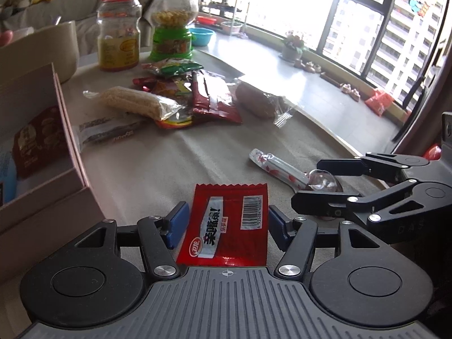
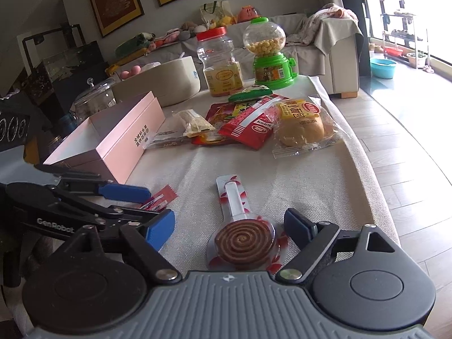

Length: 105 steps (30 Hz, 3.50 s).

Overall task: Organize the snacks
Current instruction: 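Carry the red packet toward the pink box with left while right lifts the lollipop, then release the red packet into the pink box with left while right drops the lollipop in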

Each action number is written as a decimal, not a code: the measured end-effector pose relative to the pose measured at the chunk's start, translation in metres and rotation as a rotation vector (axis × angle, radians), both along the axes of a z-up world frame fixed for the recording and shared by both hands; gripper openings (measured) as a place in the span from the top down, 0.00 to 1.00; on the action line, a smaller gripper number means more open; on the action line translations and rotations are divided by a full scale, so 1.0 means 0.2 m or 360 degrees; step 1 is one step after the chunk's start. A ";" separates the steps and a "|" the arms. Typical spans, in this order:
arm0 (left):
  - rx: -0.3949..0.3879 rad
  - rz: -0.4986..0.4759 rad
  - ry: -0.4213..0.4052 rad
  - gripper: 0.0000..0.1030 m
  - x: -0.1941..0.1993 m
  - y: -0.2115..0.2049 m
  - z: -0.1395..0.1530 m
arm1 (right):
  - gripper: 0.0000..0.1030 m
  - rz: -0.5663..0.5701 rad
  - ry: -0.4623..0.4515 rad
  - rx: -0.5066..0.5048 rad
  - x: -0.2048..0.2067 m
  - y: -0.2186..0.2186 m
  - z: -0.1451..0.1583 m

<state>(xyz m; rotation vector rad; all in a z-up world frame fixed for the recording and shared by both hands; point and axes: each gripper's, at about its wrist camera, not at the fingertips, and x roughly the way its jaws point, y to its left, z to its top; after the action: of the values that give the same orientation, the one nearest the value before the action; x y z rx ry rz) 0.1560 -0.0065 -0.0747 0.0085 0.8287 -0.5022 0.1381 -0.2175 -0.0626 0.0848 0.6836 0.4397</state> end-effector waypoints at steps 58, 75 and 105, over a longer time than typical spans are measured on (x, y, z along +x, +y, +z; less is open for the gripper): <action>0.0121 0.0452 -0.0618 0.62 -1.01 0.46 0.51 | 0.41 0.0694 -0.0438 -0.0363 -0.57 0.50 0.61; -0.0310 0.0823 -0.0028 0.61 0.12 0.86 0.27 | 0.41 0.0460 -0.0484 -0.0338 0.13 0.92 0.84; -0.0269 0.0449 -0.0048 0.43 0.14 0.90 0.20 | 0.33 0.0251 -0.0143 -0.0336 0.53 0.83 0.46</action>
<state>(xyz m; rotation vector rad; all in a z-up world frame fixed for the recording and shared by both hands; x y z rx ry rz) 0.1835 0.1733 -0.0346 -0.2531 0.7417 -0.3036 0.2448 -0.0511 0.0288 -0.1886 0.6467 0.5166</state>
